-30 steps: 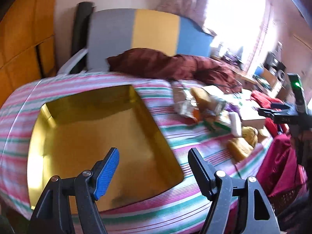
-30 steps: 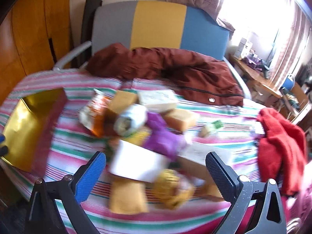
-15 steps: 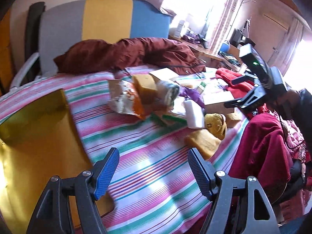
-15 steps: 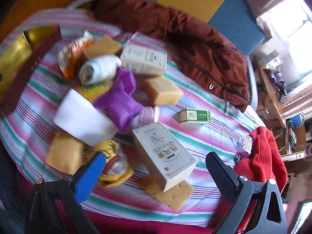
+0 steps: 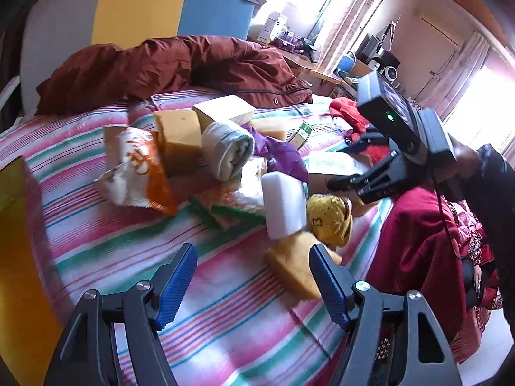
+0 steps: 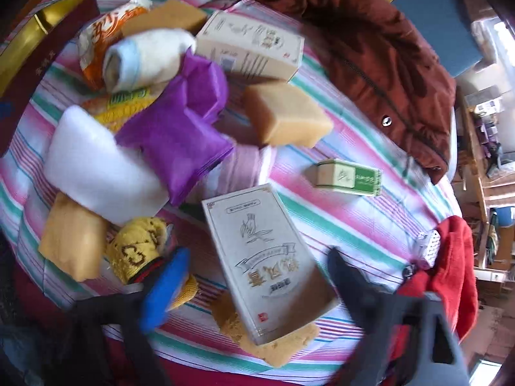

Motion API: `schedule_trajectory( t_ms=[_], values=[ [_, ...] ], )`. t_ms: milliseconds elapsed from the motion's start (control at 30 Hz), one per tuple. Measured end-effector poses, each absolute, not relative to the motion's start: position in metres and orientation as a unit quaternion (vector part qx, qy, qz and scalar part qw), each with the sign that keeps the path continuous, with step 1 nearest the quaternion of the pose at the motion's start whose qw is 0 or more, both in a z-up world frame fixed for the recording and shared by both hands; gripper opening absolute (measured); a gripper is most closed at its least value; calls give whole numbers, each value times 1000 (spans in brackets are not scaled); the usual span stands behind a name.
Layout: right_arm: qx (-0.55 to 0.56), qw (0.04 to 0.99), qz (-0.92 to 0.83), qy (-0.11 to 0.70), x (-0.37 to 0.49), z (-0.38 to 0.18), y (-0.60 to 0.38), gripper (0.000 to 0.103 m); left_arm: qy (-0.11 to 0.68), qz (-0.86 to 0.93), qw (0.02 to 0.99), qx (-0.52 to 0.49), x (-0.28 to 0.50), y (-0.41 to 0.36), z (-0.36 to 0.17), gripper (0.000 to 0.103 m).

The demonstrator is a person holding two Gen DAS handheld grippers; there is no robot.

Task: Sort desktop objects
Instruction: 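Grasp the white medicine box with the right tool while the left tool grasps the white sponge block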

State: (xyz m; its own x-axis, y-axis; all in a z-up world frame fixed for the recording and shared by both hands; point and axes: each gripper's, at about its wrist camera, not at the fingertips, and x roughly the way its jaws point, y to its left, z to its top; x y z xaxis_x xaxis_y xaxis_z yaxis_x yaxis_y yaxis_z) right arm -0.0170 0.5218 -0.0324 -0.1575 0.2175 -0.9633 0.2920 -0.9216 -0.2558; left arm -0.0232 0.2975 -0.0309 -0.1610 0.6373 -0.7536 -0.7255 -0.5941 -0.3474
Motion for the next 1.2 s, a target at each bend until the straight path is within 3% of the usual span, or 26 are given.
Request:
schedule_trajectory(
  t_ms=[100,467,633,700,1200],
  values=[
    [645,30,-740,188,-11,-37,522,52,52,756,451,-472,-29,311,-36,68],
    [582,14,-808,91,13,-24,533,51,61,747,469,-467,-44,355,-51,63],
    [553,5,-832,41,16,-25,547,51,69,738,489,-459,-43,374,-51,47],
    [542,3,-840,20,15,-22,552,51,78,737,494,-455,-40,379,-52,29],
    [490,-41,-871,-13,15,-8,576,51,24,768,476,-427,-15,326,-22,18]
  ],
)
